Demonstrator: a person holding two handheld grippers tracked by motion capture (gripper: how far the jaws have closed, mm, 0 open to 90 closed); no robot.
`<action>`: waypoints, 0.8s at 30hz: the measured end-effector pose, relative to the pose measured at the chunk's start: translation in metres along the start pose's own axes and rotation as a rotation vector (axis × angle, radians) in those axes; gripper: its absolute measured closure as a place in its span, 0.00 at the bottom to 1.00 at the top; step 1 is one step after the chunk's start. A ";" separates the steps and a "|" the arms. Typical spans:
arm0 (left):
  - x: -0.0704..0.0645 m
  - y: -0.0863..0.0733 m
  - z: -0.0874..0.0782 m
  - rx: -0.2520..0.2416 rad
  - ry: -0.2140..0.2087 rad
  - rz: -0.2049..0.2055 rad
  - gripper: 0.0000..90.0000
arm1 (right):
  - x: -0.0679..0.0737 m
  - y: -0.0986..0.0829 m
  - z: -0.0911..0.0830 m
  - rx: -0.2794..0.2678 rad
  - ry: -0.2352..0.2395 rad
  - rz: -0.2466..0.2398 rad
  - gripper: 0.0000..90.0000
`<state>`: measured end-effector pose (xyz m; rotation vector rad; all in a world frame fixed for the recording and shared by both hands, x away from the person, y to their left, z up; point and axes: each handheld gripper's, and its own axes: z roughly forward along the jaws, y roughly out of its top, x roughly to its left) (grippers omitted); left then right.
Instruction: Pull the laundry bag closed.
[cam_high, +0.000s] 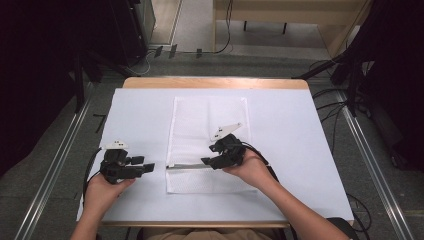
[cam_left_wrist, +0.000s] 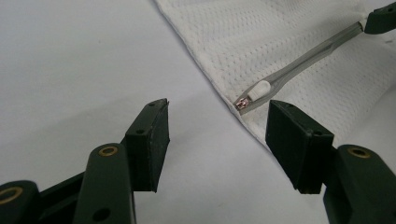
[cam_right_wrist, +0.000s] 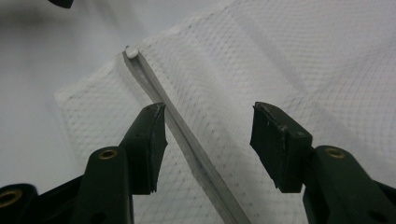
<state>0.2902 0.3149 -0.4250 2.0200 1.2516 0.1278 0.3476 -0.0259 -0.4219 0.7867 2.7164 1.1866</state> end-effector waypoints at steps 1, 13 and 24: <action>0.000 0.000 0.000 0.004 -0.002 0.001 0.45 | 0.000 0.003 0.001 0.003 0.001 0.001 0.52; 0.000 0.002 0.004 0.012 -0.016 0.000 0.44 | 0.008 0.016 0.016 0.032 0.021 -0.023 0.59; 0.001 0.002 0.004 0.009 -0.018 0.003 0.44 | 0.019 0.028 0.033 0.053 0.042 -0.017 0.66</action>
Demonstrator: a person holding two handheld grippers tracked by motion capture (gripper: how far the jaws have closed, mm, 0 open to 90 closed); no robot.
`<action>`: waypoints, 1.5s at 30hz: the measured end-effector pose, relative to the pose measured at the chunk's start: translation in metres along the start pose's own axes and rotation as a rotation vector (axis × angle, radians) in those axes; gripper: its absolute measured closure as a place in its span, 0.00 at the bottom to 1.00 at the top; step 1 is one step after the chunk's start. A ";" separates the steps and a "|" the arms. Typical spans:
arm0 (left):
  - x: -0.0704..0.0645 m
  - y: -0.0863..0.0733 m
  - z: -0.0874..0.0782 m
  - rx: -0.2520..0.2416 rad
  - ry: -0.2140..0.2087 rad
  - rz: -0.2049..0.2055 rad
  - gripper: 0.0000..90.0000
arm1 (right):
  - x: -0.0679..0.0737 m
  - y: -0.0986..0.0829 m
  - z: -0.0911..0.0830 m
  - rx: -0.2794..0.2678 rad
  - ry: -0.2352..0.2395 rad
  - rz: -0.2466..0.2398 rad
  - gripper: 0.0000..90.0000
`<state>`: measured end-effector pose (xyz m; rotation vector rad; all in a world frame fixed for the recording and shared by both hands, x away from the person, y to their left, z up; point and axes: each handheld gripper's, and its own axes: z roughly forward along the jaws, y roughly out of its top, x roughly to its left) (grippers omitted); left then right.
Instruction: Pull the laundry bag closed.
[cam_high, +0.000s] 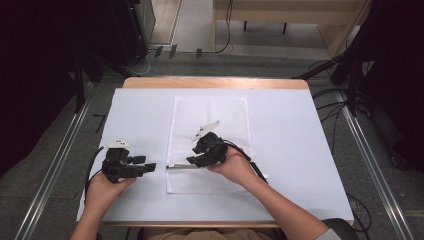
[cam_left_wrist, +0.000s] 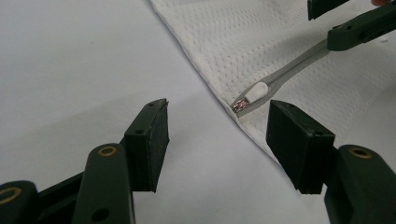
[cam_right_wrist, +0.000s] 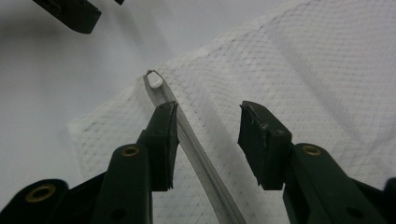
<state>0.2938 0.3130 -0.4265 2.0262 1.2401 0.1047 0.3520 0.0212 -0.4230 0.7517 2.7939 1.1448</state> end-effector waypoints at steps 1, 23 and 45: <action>0.000 0.000 0.000 0.000 0.000 0.000 0.44 | 0.000 0.000 0.000 0.000 0.000 0.000 0.66; 0.000 0.000 0.000 0.000 0.003 0.000 0.44 | 0.015 0.005 0.029 0.005 0.090 0.004 0.82; 0.004 0.000 0.000 0.013 0.018 -0.070 0.51 | 0.025 0.008 0.061 0.045 0.128 0.004 0.87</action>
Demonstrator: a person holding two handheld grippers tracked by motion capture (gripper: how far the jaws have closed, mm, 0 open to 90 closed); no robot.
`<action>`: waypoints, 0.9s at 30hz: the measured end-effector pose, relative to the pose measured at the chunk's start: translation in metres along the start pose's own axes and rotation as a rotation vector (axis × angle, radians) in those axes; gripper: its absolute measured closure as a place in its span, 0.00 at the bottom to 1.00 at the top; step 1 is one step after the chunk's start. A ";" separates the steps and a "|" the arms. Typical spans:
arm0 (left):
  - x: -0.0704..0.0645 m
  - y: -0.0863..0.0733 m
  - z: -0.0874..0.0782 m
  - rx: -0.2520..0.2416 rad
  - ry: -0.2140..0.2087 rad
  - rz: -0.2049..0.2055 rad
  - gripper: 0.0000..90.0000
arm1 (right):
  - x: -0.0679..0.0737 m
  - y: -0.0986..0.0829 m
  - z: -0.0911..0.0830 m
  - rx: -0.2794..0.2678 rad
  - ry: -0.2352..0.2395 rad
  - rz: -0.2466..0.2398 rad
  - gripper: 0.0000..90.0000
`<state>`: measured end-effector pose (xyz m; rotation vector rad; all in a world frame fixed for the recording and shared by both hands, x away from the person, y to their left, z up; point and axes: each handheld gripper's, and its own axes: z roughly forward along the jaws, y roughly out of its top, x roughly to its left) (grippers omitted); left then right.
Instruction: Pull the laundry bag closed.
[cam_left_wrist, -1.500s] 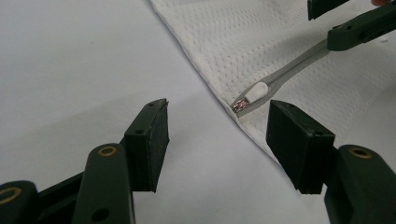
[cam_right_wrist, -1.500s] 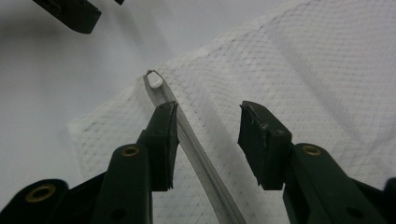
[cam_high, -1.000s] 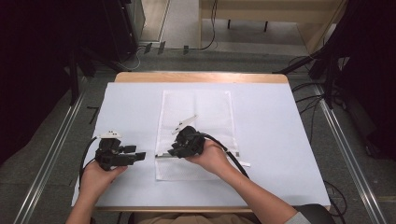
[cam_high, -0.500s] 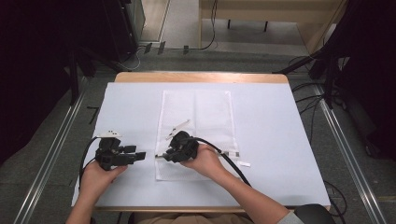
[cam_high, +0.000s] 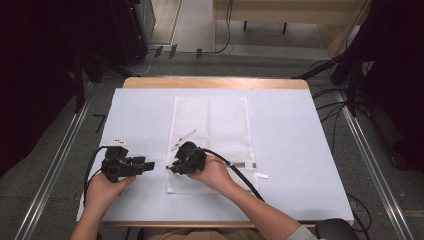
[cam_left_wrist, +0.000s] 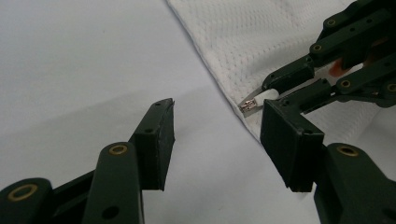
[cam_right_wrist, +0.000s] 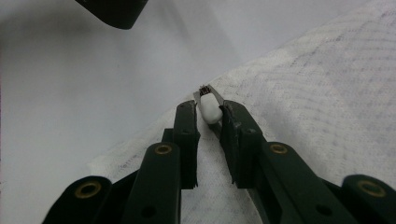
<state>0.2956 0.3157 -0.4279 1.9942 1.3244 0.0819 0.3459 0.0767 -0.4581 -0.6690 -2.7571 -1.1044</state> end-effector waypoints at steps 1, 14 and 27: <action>0.000 0.000 0.000 0.000 0.000 0.000 0.51 | 0.000 0.000 0.000 0.000 0.000 0.000 0.87; -0.002 -0.002 0.001 0.000 -0.010 0.060 0.59 | 0.002 0.009 0.010 0.011 -0.014 -0.003 0.91; 0.000 -0.002 -0.001 -0.028 -0.003 0.049 0.53 | 0.003 0.017 0.018 0.012 -0.025 -0.013 0.95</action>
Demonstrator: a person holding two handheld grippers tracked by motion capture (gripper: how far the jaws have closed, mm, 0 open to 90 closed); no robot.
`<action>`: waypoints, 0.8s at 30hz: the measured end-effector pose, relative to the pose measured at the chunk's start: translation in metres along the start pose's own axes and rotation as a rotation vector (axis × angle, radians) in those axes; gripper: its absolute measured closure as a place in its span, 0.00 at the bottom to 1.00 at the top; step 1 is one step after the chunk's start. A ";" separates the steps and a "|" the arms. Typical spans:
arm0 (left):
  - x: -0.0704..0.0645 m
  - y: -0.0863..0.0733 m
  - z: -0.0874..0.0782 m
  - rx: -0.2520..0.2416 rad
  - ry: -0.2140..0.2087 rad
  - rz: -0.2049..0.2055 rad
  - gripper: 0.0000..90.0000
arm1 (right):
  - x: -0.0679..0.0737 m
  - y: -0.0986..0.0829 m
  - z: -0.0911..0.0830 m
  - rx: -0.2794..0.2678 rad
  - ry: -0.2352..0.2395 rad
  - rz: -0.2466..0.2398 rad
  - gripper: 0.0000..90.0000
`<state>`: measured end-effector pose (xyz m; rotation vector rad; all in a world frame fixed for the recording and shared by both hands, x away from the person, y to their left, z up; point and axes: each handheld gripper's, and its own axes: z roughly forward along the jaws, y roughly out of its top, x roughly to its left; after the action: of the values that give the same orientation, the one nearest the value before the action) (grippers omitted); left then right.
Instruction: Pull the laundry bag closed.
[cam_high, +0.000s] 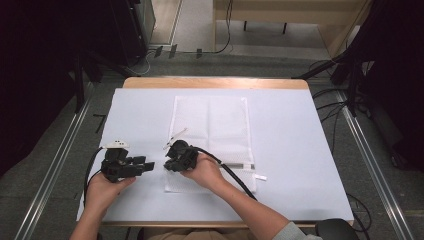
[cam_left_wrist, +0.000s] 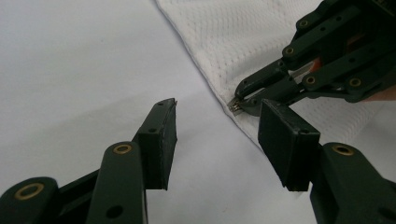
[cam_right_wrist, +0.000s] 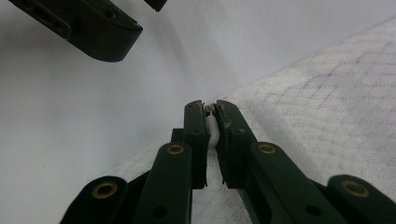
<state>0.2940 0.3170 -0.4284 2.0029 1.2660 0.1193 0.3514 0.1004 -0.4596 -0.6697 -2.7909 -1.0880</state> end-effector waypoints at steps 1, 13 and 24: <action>0.001 0.000 0.000 0.001 -0.004 -0.004 0.52 | 0.002 0.000 0.000 0.003 -0.009 -0.008 0.96; -0.002 0.001 0.004 0.027 -0.023 0.005 0.51 | 0.002 -0.001 0.002 -0.014 -0.012 -0.022 0.97; -0.006 0.001 0.008 0.033 -0.066 0.025 0.55 | 0.002 0.001 -0.008 -0.039 -0.018 -0.043 0.98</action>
<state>0.2958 0.3078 -0.4317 2.0346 1.2089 0.0442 0.3493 0.0964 -0.4525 -0.6293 -2.8187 -1.1525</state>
